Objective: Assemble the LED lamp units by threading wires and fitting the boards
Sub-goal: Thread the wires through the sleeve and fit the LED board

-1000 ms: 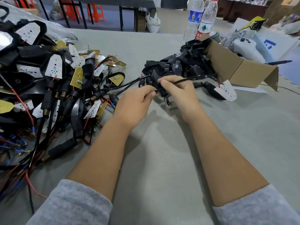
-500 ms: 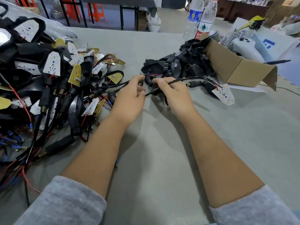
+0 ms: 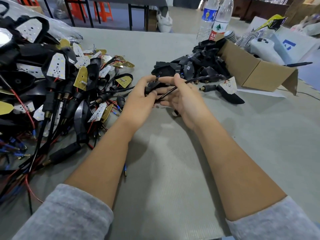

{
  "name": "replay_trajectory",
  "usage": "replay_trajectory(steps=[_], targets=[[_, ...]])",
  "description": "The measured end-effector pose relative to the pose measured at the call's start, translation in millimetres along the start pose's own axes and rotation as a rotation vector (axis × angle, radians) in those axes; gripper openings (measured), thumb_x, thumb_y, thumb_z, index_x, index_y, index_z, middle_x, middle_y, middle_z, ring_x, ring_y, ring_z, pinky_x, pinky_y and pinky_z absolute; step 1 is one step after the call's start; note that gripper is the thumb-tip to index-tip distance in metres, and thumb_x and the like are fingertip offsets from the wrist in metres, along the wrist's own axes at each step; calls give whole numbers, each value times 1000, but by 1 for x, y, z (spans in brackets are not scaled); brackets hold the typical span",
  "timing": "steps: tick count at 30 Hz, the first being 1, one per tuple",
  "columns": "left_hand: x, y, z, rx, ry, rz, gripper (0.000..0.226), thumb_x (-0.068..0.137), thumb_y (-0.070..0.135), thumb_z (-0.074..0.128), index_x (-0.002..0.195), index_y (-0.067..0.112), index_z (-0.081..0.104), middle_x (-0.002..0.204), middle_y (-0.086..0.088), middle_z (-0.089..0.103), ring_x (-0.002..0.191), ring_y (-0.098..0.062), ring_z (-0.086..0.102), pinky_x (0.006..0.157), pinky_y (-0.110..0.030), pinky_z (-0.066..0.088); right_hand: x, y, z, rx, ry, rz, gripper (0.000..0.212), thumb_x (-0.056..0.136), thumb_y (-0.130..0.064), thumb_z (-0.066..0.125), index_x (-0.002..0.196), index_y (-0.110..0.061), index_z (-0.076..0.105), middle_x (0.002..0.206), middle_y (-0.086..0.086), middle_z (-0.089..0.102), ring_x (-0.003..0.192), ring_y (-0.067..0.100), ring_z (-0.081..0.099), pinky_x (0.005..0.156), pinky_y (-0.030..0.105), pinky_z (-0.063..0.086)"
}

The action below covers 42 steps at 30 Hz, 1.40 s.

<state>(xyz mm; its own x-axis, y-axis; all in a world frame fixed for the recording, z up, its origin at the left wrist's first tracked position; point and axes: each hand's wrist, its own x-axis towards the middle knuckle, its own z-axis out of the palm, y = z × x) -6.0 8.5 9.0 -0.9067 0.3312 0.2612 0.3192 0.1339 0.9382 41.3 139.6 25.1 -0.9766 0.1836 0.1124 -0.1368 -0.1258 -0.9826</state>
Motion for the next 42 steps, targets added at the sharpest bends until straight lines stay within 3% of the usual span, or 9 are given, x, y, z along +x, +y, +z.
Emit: replay_trajectory(steps=[2,10,18,21,28,32,36,40,42], targets=[[-1,0,-2,122,85,26,39,100,16,45,138,27,42,98,27,50,84,28,48,69,4,35,2,2,-3,-19,102,-16,43,106,-36,36,99,-13,71,82,7,69,70,17,63,64,28,55],[1,-7,-3,363,108,-12,14,98,24,45,108,26,53,67,11,51,65,-14,53,62,-33,40,8,1,-21,72,437,-12,53,103,-47,33,86,-12,69,46,-3,49,39,14,47,41,21,37],[-2,-2,0,313,98,-8,5,97,29,49,97,25,53,68,11,56,55,3,54,56,-21,37,8,-1,-15,361,329,-98,19,101,-18,51,95,-3,61,84,14,64,70,19,70,67,26,57],[-1,-2,1,300,143,-2,10,99,31,46,102,22,50,69,9,56,60,-10,55,60,-30,38,7,0,-12,325,232,-82,8,96,-1,54,95,-1,62,80,10,66,68,14,69,66,23,57],[-1,-5,1,260,171,33,7,100,31,46,103,24,45,67,11,51,57,-3,48,53,-20,35,3,2,-3,0,118,-118,5,87,2,66,87,-2,68,65,2,66,58,14,62,60,25,53],[-2,0,0,25,114,-46,5,96,29,52,98,29,48,73,-1,65,60,-7,63,61,-26,52,2,1,-1,-51,194,-146,4,87,-2,69,87,-5,70,70,6,68,60,15,64,61,25,54],[1,3,0,-75,132,-58,8,92,29,59,93,22,56,69,14,61,60,0,56,60,-20,46,3,2,-2,-62,303,-129,11,94,-14,63,88,-6,69,67,5,68,57,15,67,53,24,53],[2,4,-4,-207,118,-149,31,87,33,67,103,6,64,90,-14,63,81,-19,55,83,-51,52,3,1,-2,46,289,-142,19,101,-20,52,90,-8,62,69,5,72,64,18,71,53,24,53],[1,6,-2,-251,132,-139,28,86,31,70,102,9,66,88,-10,63,78,-18,56,76,-43,51,4,1,-2,141,283,-135,20,102,-22,49,89,-10,59,74,7,72,68,19,72,56,25,55]])
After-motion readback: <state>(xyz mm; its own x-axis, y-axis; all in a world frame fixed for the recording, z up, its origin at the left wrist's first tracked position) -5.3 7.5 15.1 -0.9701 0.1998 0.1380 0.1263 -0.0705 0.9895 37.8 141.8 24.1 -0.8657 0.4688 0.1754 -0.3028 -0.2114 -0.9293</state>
